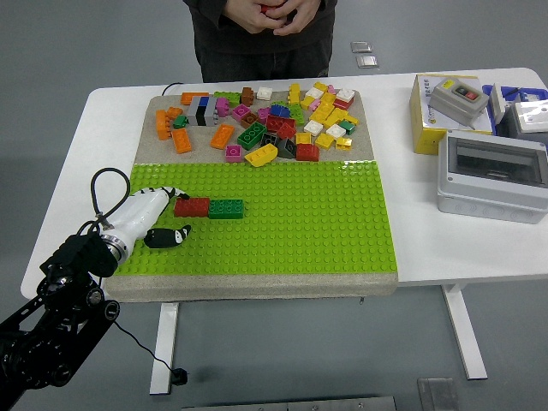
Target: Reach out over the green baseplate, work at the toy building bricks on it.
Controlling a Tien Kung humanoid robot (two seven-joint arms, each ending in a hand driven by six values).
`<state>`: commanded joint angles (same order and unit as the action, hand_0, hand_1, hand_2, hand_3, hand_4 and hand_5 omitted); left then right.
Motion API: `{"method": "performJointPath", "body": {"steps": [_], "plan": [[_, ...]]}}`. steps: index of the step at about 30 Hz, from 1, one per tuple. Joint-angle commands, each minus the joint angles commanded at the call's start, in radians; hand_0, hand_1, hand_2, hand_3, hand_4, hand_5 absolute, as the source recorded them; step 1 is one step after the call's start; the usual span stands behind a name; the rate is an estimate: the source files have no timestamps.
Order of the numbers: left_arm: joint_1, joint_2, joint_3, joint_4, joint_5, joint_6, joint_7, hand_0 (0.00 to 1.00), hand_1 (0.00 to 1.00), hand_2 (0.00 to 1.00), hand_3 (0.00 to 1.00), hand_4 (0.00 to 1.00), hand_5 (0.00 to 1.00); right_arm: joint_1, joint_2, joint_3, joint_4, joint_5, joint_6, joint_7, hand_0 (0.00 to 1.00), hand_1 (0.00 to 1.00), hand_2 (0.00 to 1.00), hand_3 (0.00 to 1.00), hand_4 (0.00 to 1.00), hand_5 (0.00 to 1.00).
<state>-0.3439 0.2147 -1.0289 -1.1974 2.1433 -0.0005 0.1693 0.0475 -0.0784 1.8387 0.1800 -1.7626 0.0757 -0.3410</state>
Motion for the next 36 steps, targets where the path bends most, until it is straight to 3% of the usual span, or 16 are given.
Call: {"method": "performJointPath", "body": {"steps": [21,36], "plan": [[0.016,0.001,0.014,-0.005,0.009,0.009,0.004,0.996,0.926,0.93,0.775,0.704,0.306,0.0,0.001,0.007,0.0,-0.001,0.002,0.002,0.692,0.625,0.62,0.705,0.325,0.907],[0.031,-0.002,0.032,-0.032,0.046,0.048,0.007,0.996,0.926,0.93,0.768,0.703,0.308,-0.001,0.002,0.014,0.0,-0.002,0.004,0.001,0.692,0.625,0.62,0.705,0.325,0.908]]}}
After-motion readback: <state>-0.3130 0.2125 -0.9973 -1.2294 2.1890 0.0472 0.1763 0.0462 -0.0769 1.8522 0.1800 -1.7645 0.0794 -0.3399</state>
